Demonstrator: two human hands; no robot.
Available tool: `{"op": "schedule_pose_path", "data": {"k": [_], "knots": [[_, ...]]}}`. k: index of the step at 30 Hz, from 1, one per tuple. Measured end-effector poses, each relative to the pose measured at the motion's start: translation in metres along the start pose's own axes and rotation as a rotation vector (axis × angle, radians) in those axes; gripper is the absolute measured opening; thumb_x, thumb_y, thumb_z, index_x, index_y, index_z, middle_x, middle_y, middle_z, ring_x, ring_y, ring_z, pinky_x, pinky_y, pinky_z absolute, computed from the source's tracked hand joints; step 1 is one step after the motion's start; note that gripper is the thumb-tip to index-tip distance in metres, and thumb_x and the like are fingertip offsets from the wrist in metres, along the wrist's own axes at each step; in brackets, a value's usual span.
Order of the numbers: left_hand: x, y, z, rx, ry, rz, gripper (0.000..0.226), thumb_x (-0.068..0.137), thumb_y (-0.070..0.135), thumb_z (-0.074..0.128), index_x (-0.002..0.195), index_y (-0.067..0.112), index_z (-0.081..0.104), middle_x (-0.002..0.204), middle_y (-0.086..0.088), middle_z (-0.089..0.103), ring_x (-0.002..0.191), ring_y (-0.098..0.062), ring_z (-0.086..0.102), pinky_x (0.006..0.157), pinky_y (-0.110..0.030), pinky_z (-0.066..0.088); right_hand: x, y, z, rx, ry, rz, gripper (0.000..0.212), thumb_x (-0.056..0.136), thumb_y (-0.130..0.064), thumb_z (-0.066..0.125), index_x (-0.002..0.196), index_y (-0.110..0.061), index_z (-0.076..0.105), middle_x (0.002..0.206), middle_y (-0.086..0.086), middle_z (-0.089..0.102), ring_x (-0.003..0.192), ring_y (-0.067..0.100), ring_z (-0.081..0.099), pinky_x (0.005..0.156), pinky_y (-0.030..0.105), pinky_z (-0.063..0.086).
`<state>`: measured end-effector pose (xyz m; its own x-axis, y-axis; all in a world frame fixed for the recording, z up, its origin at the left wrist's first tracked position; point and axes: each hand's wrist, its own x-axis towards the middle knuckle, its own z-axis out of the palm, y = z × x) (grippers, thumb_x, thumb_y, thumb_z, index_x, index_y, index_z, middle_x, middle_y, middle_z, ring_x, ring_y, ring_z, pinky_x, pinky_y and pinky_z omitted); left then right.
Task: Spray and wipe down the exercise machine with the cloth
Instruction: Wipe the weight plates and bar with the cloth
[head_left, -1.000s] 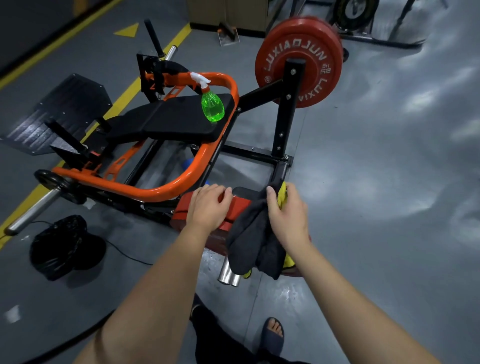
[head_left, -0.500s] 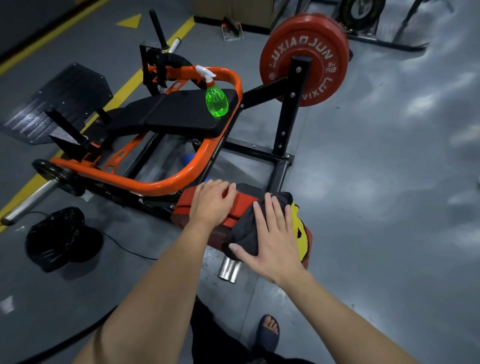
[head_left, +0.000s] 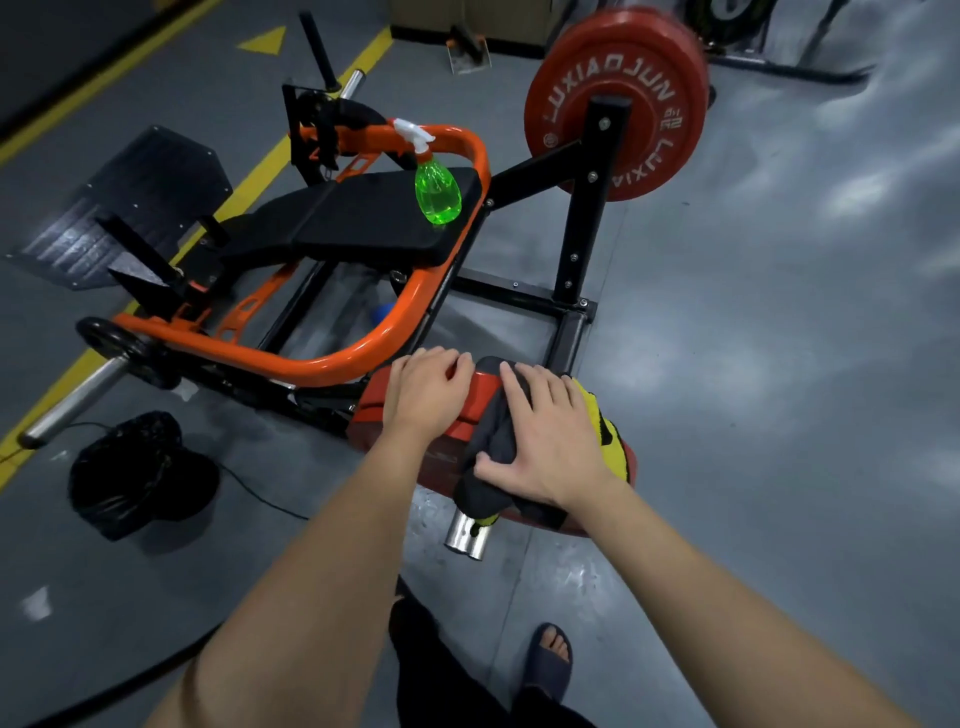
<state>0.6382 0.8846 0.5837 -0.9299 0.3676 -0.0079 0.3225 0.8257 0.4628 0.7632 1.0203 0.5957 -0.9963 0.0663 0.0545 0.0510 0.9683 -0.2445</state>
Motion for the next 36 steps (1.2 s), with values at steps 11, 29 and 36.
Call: {"op": "schedule_pose_path", "data": {"k": [11, 29, 36], "knots": [[0.0, -0.006, -0.006, -0.051, -0.051, 0.009, 0.047, 0.108, 0.041, 0.036, 0.076, 0.016, 0.059, 0.076, 0.005, 0.056, 0.086, -0.016, 0.052, 0.097, -0.038, 0.037, -0.037, 0.055, 0.014, 0.488, 0.08, 0.128, 0.073, 0.084, -0.051, 0.057, 0.151, -0.023, 0.044, 0.153, -0.005, 0.045, 0.141, 0.017, 0.041, 0.118, 0.039, 0.031], [0.022, -0.059, -0.007, -0.27, -0.152, -0.011, 0.051, 0.09, 0.057, 0.038, 0.078, 0.014, 0.063, 0.081, -0.009, 0.067, 0.086, -0.033, 0.063, 0.08, -0.05, 0.05, 0.076, -0.072, 0.003, 0.23, 0.162, 0.296, 0.029, 0.095, -0.036, 0.049, 0.121, -0.024, 0.055, 0.113, 0.004, 0.067, 0.103, 0.031, 0.063, 0.085, 0.041, 0.042], [0.018, -0.072, -0.01, -0.45, -0.109, -0.154, 0.042, 0.106, 0.033, 0.049, 0.074, 0.008, 0.061, 0.071, -0.007, 0.063, 0.07, -0.016, 0.055, 0.072, -0.041, 0.043, 0.045, -0.033, 0.008, 0.271, 0.204, -0.006, 0.035, 0.101, -0.041, 0.05, 0.132, -0.034, 0.066, 0.111, -0.004, 0.065, 0.099, 0.022, 0.061, 0.085, 0.04, 0.051]]}}
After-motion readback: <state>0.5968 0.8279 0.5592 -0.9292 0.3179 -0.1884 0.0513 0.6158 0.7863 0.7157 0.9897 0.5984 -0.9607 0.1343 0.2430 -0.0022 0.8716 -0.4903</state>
